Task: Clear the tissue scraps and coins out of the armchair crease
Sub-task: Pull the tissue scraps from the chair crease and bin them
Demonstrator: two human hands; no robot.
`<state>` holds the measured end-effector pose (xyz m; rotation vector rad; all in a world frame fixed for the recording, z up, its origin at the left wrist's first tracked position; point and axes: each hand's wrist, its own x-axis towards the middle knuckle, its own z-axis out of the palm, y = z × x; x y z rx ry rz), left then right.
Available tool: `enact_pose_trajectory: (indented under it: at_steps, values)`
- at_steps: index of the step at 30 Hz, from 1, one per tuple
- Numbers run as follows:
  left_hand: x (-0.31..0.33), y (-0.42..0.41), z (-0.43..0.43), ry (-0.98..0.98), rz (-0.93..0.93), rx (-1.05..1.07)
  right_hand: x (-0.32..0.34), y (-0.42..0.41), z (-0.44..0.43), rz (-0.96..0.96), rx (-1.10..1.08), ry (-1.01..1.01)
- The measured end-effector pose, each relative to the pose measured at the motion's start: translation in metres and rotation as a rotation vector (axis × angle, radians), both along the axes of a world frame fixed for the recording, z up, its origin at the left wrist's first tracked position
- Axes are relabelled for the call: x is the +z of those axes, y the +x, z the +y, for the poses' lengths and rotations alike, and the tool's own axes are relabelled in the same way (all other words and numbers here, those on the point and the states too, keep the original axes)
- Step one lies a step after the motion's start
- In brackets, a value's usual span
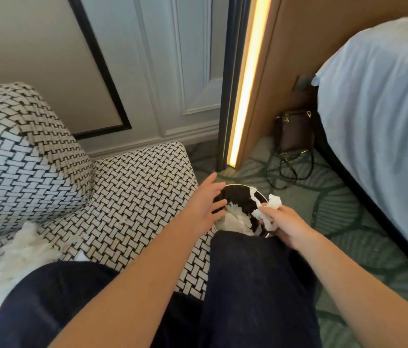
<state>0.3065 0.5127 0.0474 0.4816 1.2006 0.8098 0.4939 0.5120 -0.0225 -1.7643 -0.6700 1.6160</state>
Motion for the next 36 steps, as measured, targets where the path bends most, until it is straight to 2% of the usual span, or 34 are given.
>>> enact_pose_trajectory:
  at_steps: [9,15,26,36]
  values:
    - [-0.004,-0.014,-0.004,-0.006,0.062,0.032,0.003,-0.007,0.016,0.125,-0.097,-0.081]
    - [-0.003,-0.022,-0.009,-0.01,0.053,0.043,0.01,-0.008,0.015,0.131,0.006,-0.077]
    - [0.017,-0.067,-0.031,0.05,0.057,0.072,0.058,-0.039,0.003,0.027,0.13,0.042]
    - [0.041,-0.171,-0.062,0.138,0.024,0.318,0.097,-0.139,-0.017,-0.005,0.418,0.235]
